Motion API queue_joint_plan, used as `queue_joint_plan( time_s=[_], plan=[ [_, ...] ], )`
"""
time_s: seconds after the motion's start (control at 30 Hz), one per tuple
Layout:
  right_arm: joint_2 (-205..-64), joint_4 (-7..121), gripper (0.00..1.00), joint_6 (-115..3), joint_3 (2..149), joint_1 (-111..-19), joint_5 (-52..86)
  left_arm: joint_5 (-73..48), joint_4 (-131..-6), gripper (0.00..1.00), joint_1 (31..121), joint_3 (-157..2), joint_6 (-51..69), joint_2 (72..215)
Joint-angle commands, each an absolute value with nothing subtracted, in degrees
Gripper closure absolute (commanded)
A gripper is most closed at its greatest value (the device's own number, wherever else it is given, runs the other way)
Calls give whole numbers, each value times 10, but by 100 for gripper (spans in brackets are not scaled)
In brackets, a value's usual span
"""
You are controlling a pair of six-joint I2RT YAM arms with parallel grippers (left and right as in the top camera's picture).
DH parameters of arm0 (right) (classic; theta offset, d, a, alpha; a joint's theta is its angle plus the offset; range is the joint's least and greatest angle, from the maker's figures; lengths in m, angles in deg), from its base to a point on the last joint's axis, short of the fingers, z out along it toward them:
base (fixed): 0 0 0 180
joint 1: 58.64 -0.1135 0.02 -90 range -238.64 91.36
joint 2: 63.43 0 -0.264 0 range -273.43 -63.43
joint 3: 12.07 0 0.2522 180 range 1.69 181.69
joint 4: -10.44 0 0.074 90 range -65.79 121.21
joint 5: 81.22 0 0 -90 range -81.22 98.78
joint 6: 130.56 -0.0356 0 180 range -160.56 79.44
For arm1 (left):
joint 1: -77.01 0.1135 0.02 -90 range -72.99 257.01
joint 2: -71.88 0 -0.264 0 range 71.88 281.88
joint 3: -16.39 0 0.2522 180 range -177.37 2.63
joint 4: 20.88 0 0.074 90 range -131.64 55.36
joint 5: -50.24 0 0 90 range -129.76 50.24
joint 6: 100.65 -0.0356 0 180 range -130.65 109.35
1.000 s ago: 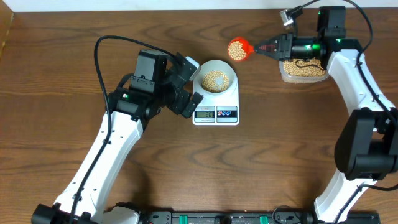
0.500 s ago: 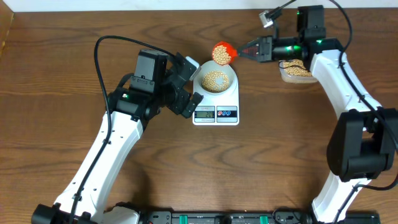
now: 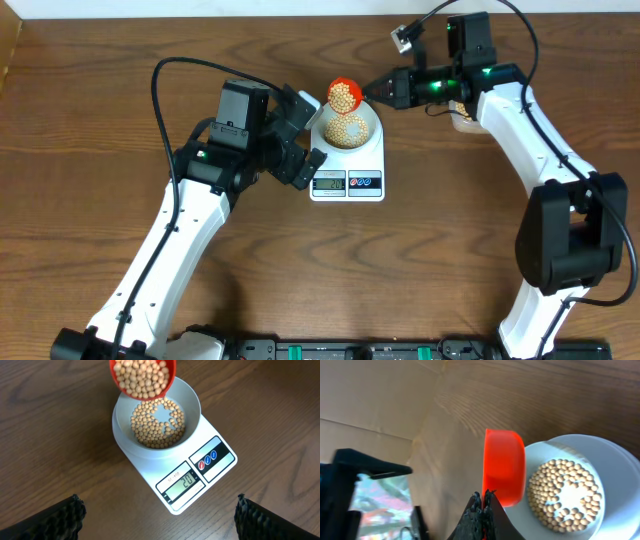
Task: Scoop item into bowl and weigh 50g on scale
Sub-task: 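Tilt the scoop over the bowl to pour the beans in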
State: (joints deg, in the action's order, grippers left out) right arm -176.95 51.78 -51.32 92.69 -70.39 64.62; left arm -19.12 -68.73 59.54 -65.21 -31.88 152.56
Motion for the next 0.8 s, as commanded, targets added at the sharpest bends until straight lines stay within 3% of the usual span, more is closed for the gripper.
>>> queue_joint_plan(
  time_s=[0.0,0.3,0.77],
  plan=[
    [-1770,519,99,-481,926,-728,567,-195,-688,2,596,-651,-320,1530],
    [-1767,529,99,-405,926,-753,520,-195,-689,2,596,-651,-320,1530],
    [-1762,552,99,-381,926,-752,487,-195,-689,2,596,-651,-320,1530]
  ],
)
